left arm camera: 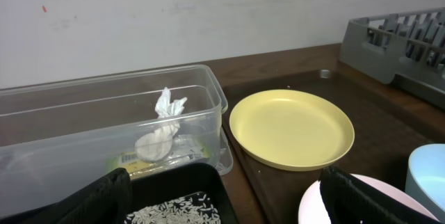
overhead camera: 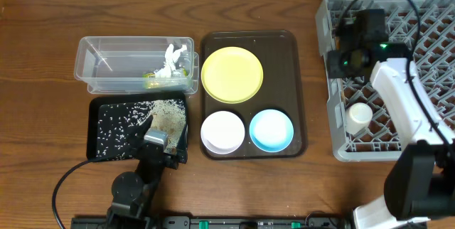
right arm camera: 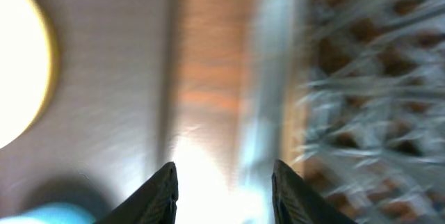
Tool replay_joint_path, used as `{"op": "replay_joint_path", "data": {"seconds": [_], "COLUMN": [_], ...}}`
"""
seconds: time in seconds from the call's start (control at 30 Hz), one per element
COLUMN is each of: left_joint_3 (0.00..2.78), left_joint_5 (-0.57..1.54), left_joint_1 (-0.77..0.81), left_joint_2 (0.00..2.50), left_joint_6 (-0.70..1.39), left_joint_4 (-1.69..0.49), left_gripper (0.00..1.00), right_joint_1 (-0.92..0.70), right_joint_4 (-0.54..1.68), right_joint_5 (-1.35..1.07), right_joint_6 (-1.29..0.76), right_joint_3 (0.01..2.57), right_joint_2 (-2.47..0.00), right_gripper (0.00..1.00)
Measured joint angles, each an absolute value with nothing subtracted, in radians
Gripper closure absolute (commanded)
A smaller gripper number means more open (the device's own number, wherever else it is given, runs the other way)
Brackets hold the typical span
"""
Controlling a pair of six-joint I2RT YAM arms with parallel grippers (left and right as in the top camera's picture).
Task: Sort waste into correct bins and load items into the dishwasher rack
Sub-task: 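Carry the second chopstick into the grey rack and release it, then reach the right gripper down and grasp the rim of the blue bowl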
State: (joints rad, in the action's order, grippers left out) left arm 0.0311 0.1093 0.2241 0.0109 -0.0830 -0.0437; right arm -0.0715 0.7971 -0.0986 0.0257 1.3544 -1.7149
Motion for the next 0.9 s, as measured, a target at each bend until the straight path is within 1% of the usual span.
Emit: {"op": "replay_joint_path", "data": {"seconds": [0.13,0.2,0.23,0.3,0.4,0.57,0.73,0.8,0.9], "left_joint_3": [0.031,0.031,0.031,0.031,0.031,0.031,0.031,0.031,0.031], "left_joint_5": [0.109,0.109,0.109,0.109,0.109,0.109,0.109,0.109,0.109], "left_joint_1": [0.224,0.224,0.224,0.224,0.224,0.224,0.224,0.224,0.224], "left_joint_2": [0.011,0.011,0.011,0.011,0.011,0.011,0.011,0.011,0.011], "left_joint_6": [-0.083,-0.083,-0.083,-0.083,-0.083,-0.083,-0.083,-0.083,-0.083], "left_joint_4": [-0.044,-0.044,-0.044,-0.044,-0.044,-0.044,-0.044,-0.044,-0.044], "left_gripper": [0.11,0.11,0.11,0.11,0.11,0.11,0.11,0.11,0.11], "right_joint_1": [-0.199,-0.268,-0.304,-0.387,-0.464,-0.494,-0.49,-0.49,-0.49], "right_joint_4": [0.956,1.007,1.02,1.017,0.992,0.94,0.826,0.81,0.795], "right_joint_5": [-0.204,-0.23,-0.238,-0.241,-0.199,-0.112,-0.08,-0.077,-0.073], "right_joint_6": [-0.002,-0.025,-0.042,-0.093,-0.168,-0.258,-0.27,-0.267,-0.265], "right_joint_3": [1.359,1.357,1.351,1.314,1.246,1.151,1.054,1.026,0.991], "right_joint_2": [-1.669,-1.665,-1.665,-1.665,-1.665,-1.665,-1.665,-1.665,-1.665], "right_gripper": [0.59,0.62,0.64,0.64,0.62,0.6,0.59,0.6,0.65]}}
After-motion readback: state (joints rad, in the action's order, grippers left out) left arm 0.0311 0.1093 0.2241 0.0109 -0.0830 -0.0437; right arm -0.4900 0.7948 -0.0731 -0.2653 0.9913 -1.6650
